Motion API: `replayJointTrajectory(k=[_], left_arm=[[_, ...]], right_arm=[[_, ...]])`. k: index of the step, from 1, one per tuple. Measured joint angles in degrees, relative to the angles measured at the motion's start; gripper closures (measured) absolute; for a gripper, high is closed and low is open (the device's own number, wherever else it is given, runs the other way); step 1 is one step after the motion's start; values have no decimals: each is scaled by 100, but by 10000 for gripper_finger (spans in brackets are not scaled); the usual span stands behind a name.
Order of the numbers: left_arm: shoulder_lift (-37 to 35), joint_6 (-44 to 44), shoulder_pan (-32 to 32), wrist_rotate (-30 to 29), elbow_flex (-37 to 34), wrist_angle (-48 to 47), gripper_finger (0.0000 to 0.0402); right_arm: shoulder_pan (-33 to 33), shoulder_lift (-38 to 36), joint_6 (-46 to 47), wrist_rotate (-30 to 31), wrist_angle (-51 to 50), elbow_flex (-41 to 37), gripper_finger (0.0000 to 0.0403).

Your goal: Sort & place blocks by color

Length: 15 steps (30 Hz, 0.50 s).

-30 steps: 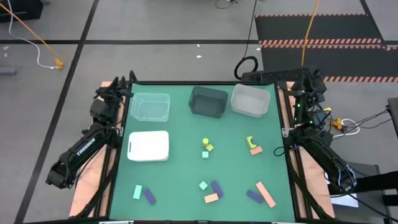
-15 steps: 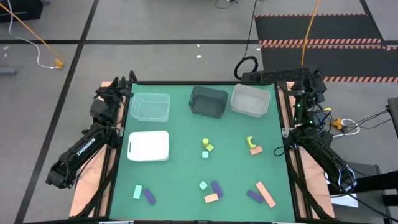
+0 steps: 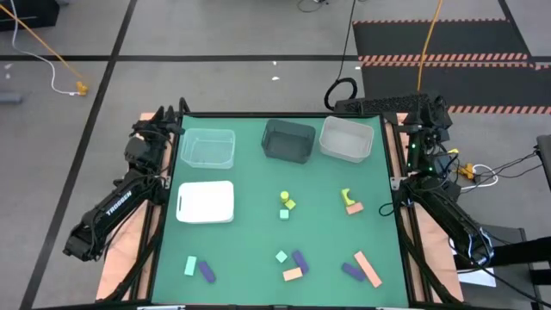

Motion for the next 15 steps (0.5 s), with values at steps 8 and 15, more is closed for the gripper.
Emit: replayJointTrajectory(k=[8, 15], left_arm=[[2, 0, -2, -2, 0, 2, 199], [1, 0, -1, -1, 1, 0, 199]], right_arm=[[-1, 1, -1, 0, 0, 2, 147], [-9, 17, -184, 42, 4, 2, 147]])
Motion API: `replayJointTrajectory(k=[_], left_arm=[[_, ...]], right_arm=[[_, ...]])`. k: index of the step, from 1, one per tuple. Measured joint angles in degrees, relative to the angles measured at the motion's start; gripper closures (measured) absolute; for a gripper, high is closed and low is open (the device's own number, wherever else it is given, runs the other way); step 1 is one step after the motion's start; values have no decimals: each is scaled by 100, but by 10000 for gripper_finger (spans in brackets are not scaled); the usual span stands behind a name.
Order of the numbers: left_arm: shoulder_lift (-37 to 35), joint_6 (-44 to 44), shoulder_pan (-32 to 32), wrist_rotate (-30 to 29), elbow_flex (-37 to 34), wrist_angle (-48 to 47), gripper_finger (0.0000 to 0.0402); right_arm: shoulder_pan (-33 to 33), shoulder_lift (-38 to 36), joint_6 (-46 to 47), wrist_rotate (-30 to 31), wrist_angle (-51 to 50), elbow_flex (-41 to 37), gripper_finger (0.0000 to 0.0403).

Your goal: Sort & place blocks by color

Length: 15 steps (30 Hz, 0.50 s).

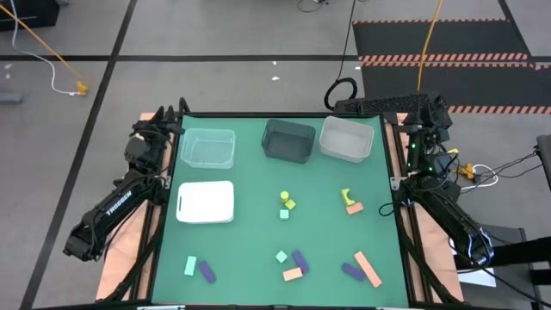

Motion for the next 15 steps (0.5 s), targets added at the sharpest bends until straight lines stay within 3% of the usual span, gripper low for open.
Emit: replayJointTrajectory(k=[15], left_arm=[[0, 0, 0, 0, -1, 1, 199]], right_arm=[[-2, 5, -278, 121, -36, 0, 147]])
